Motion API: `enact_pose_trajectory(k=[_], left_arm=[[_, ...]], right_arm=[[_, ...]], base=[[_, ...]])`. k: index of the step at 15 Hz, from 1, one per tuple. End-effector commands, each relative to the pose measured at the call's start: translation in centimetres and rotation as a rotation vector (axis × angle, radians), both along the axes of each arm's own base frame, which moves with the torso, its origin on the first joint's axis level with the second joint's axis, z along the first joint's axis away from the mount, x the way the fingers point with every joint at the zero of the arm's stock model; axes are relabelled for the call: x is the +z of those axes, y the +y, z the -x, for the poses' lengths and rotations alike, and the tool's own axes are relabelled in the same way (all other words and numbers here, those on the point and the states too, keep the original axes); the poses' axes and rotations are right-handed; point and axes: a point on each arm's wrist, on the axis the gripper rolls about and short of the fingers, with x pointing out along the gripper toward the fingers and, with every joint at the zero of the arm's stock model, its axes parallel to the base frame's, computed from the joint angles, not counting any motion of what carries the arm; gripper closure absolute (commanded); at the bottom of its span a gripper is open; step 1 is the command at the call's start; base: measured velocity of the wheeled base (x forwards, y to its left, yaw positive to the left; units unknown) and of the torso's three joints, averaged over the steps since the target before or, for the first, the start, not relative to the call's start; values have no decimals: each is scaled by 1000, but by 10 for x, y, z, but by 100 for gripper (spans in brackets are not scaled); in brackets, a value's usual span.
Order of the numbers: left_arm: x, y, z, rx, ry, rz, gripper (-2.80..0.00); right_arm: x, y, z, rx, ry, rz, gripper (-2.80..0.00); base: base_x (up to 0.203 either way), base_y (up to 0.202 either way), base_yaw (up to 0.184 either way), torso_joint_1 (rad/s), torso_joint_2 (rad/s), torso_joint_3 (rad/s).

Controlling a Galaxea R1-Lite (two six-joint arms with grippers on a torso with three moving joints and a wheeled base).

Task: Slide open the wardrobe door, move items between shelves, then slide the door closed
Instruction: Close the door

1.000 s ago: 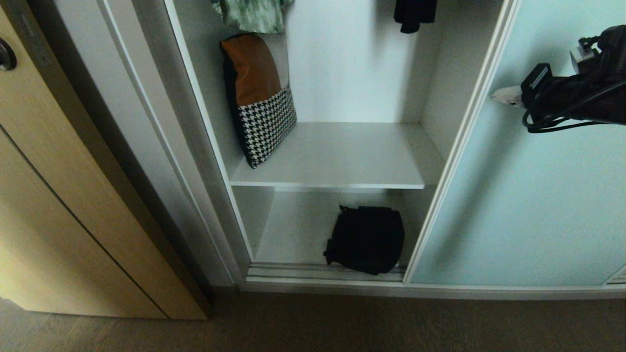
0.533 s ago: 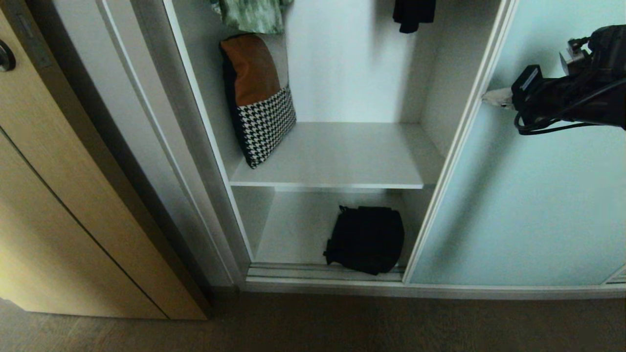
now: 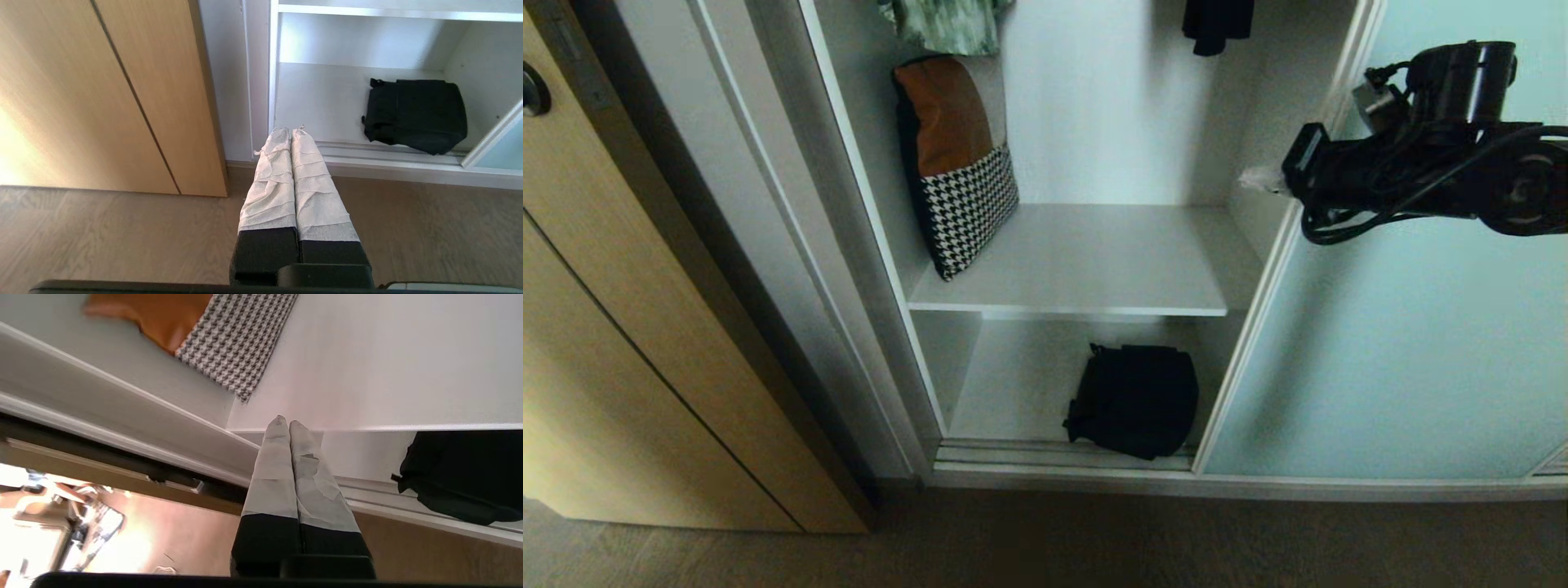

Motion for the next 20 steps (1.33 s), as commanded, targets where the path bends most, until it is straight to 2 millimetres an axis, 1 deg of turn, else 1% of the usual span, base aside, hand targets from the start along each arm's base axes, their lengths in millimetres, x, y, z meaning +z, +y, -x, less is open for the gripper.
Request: enact_pose_trajectory(k=[1,3,4,6,8,10,13,17,20], left_arm=[[0,0,0,1,2,1,0],[0,0,0,1,2,1,0],[0,0,0,1,2,1,0],[0,0,0,1,2,1,0],[0,0,0,1,2,1,0],[0,0,0,1,2,1,0],[0,0,0,1,2,1,0],[0,0,0,2,2,1,0],[0,0,0,1,2,1,0]], right_arm=[[13,9,24,13,-22,-2,0],[24,5,49,10,-36,-8,0],[29,-1,62,-1,-42,-16,0],[35,-18,82,-50,-55,-50,0],[40,-39,93,-116,-107,-96,0],[40,-52,92,-154,-113,-123,0],[32,-59,82,-169,-89,-123,0],[19,-64,64,-193,-53,-116,0],[10,-72,45,-217,-85,-119,0]], base=[[0,0,0,0,0,0],[0,0,0,0,0,0],[0,0,0,0,0,0],[0,0,0,0,0,0],[0,0,0,0,0,0],[0,0,0,0,0,0],[0,0,0,0,0,0],[0,0,0,0,0,0],[0,0,0,0,0,0]])
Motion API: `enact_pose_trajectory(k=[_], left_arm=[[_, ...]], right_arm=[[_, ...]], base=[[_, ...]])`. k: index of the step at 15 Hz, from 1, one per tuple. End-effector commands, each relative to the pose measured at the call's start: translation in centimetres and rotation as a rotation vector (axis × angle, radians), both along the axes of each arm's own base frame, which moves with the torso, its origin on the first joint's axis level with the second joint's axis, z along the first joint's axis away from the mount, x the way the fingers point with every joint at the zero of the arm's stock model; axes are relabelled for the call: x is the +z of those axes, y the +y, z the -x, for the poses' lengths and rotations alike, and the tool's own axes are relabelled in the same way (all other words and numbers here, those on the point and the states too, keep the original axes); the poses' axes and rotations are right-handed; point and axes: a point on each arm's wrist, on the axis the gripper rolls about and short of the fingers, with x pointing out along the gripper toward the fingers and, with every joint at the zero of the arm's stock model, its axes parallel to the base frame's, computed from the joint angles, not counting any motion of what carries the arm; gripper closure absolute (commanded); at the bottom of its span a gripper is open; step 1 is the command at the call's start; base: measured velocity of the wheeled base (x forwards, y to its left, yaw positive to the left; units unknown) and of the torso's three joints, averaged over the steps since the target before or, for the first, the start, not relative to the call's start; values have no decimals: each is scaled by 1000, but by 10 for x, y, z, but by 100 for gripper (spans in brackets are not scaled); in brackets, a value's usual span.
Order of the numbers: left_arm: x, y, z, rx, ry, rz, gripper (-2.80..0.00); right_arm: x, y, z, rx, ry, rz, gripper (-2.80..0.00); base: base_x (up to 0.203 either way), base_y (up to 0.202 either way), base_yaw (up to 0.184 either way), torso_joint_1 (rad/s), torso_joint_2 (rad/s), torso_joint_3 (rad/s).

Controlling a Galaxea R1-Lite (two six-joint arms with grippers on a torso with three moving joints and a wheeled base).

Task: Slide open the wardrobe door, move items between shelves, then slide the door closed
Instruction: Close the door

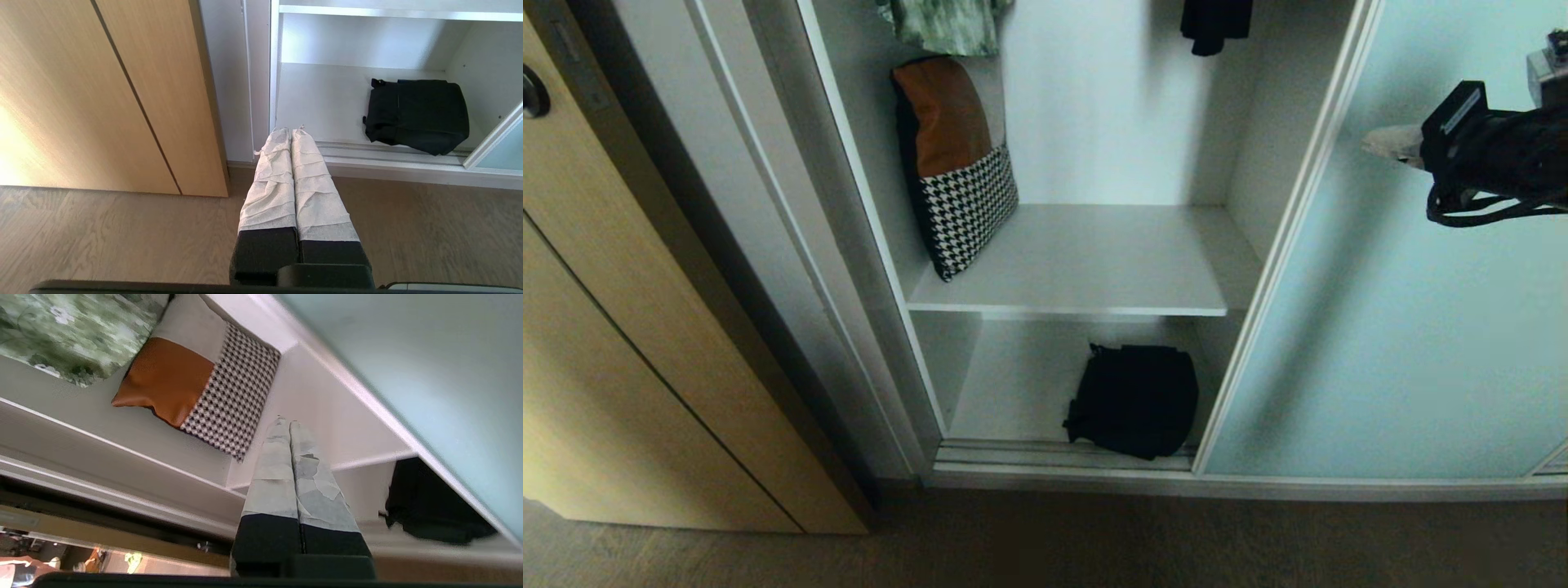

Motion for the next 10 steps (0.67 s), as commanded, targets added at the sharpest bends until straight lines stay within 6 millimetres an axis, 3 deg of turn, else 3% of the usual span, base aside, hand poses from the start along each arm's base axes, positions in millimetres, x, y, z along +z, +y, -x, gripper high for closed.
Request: enact_pose_trajectory(k=[1,10], left_arm=[[0,0,0,1,2,0,0],[0,0,0,1,2,0,0]], right_arm=[[-16,-9,-22,-21,3,-5,0],[-35,-11,-42,-24,42,-8,0]], base=[[0,0,0,0,0,0],[0,0,0,0,0,0]])
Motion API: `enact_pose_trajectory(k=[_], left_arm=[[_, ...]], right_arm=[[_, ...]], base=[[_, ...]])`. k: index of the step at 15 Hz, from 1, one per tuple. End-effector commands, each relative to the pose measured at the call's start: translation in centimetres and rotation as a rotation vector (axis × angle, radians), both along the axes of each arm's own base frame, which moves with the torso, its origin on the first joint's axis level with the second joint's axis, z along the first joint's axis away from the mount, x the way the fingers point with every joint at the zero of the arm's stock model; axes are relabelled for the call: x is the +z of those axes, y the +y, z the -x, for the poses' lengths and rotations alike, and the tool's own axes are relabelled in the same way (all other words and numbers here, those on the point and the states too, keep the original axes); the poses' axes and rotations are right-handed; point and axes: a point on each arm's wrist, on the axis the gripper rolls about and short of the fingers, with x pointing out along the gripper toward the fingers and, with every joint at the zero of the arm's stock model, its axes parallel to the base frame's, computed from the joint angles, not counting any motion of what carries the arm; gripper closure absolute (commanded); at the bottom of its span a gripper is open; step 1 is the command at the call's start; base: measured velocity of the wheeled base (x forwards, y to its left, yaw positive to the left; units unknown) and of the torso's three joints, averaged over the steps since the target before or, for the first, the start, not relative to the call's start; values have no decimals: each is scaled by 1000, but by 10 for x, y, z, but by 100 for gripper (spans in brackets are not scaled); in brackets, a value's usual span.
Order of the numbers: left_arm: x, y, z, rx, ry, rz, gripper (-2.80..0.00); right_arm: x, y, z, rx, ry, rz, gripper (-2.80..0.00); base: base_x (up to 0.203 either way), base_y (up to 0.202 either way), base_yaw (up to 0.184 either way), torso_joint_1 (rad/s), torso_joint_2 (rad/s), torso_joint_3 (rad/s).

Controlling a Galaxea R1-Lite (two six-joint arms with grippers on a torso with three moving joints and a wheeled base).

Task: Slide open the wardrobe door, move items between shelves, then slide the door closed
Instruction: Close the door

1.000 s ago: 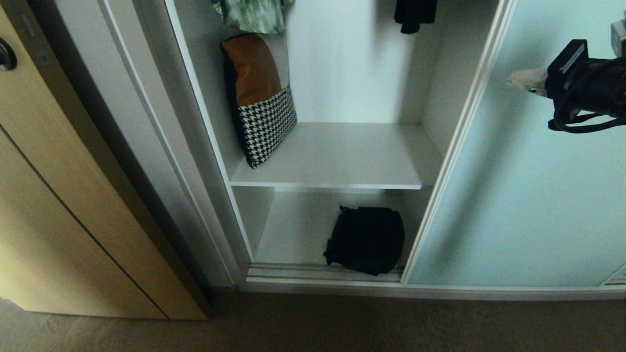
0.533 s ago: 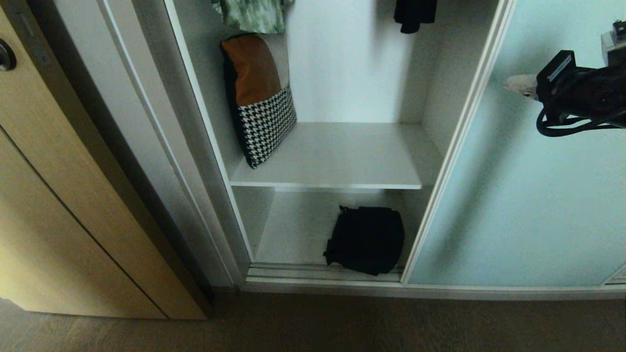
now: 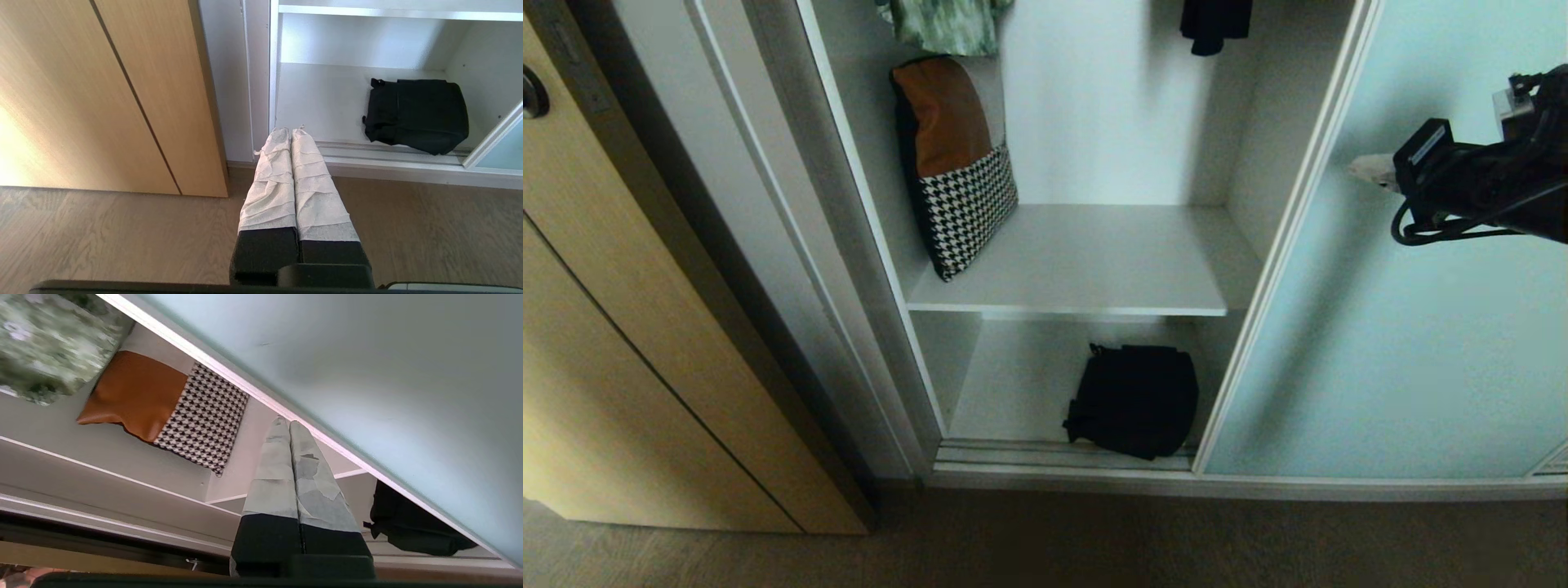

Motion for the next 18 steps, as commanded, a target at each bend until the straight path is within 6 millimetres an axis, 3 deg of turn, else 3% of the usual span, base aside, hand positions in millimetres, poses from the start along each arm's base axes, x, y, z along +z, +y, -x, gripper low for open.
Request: enact_pose_trajectory(k=[1,18], left_arm=[[0,0,0,1,2,0,0],[0,0,0,1,2,0,0]], right_arm=[[-7,0,-6,5,17,-6,0],[-40,-2,-41,7,87,-4,0]], base=[[0,0,0,0,0,0],[0,0,0,0,0,0]])
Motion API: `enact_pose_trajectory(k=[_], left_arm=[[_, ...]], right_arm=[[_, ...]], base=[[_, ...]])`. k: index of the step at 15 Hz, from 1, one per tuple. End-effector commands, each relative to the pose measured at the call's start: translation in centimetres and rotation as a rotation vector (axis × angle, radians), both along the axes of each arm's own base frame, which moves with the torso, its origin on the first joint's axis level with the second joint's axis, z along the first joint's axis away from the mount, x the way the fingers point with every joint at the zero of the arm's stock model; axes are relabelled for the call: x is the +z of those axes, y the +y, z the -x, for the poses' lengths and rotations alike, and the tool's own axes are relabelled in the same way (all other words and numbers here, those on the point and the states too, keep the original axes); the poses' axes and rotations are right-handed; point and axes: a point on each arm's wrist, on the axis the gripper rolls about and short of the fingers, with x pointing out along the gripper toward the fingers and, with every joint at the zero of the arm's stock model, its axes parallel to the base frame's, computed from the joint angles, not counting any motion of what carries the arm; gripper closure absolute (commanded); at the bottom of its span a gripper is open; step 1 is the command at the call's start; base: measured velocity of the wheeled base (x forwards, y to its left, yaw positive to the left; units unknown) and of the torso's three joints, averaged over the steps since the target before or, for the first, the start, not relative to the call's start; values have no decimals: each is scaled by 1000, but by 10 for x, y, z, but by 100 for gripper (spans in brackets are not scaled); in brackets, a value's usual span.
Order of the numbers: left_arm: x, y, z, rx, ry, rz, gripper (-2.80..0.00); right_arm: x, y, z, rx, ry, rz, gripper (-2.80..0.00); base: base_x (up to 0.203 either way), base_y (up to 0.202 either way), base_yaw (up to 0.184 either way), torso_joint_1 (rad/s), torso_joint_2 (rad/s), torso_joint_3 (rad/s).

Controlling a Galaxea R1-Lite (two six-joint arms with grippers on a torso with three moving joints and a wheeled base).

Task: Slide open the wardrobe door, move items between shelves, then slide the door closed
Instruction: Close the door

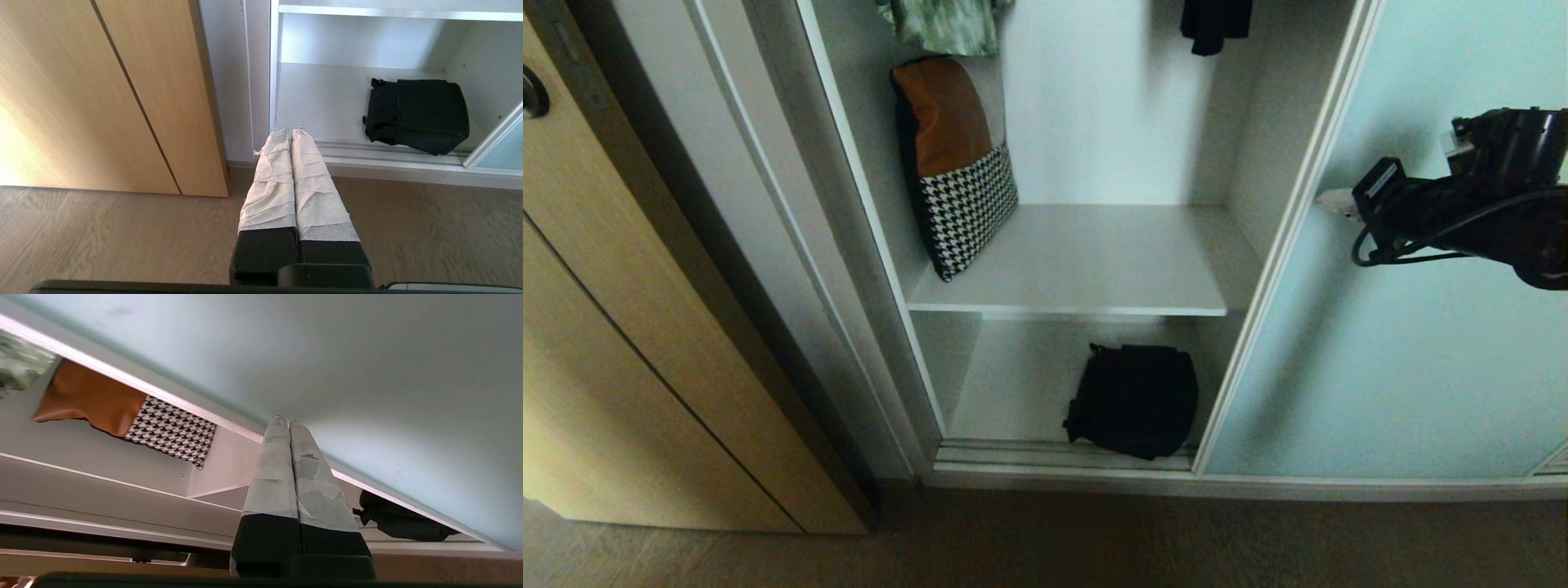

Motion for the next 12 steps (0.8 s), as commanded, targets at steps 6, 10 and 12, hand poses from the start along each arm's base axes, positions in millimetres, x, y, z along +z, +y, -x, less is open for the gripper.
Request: enact_pose_trajectory(k=[6,10,12], left_arm=[[0,0,0,1,2,0,0],[0,0,0,1,2,0,0],[0,0,0,2,2,0,0]], right_arm=[[-10,2,-14,10,-36,6,0],[-15,7,-18,22,-25,3,0],[-16,13,-17,36,-23,3,0]], base=[[0,0,0,0,0,0],[0,0,0,0,0,0],[0,0,0,0,0,0]])
